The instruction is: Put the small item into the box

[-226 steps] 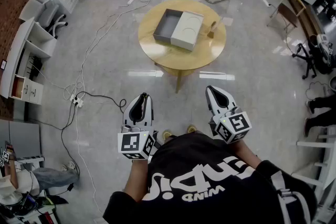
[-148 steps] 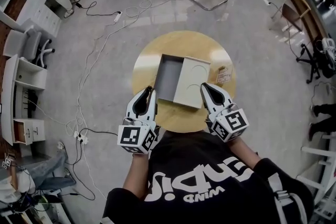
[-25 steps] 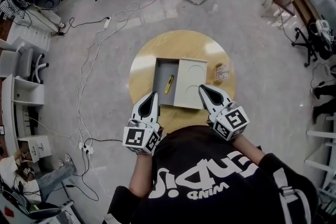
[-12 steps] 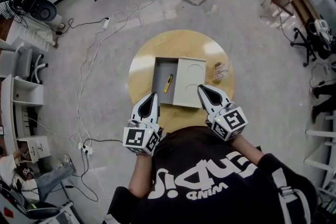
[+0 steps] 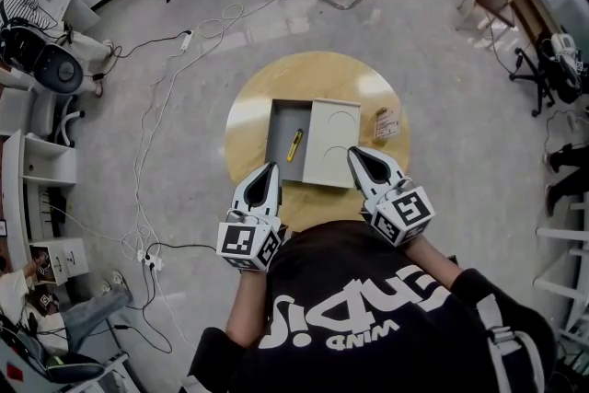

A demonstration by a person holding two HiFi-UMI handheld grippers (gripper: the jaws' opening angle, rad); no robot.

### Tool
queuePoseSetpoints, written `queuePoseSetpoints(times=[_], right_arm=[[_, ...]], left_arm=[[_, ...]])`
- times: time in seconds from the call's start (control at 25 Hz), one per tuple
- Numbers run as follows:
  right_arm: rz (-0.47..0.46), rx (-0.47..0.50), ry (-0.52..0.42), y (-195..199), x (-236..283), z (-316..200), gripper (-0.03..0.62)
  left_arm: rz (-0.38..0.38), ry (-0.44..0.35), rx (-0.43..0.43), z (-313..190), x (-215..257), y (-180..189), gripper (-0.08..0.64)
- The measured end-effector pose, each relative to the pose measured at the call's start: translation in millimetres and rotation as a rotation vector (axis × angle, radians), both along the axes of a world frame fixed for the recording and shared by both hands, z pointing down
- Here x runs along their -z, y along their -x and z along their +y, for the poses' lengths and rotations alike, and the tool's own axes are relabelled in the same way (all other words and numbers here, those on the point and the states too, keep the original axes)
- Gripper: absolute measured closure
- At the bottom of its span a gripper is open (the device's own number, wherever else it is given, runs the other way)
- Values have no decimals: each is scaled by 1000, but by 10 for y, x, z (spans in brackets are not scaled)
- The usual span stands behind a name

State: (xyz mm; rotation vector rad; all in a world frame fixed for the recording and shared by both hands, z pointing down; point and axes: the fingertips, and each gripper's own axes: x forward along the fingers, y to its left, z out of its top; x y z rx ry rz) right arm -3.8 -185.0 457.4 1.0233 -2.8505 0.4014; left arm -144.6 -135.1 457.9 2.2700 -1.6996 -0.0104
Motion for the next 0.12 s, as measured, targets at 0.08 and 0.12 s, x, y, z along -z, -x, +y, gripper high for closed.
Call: queuePoseSetpoints(times=[0.08,0.12], right_arm=[[-1,1,1,-4,-6,8,590],[0,1,2,-7,-10,12,590]], left_arm=[[1,1,1,14,-5,-7,551],[1,1,1,20,-6,-11,551]])
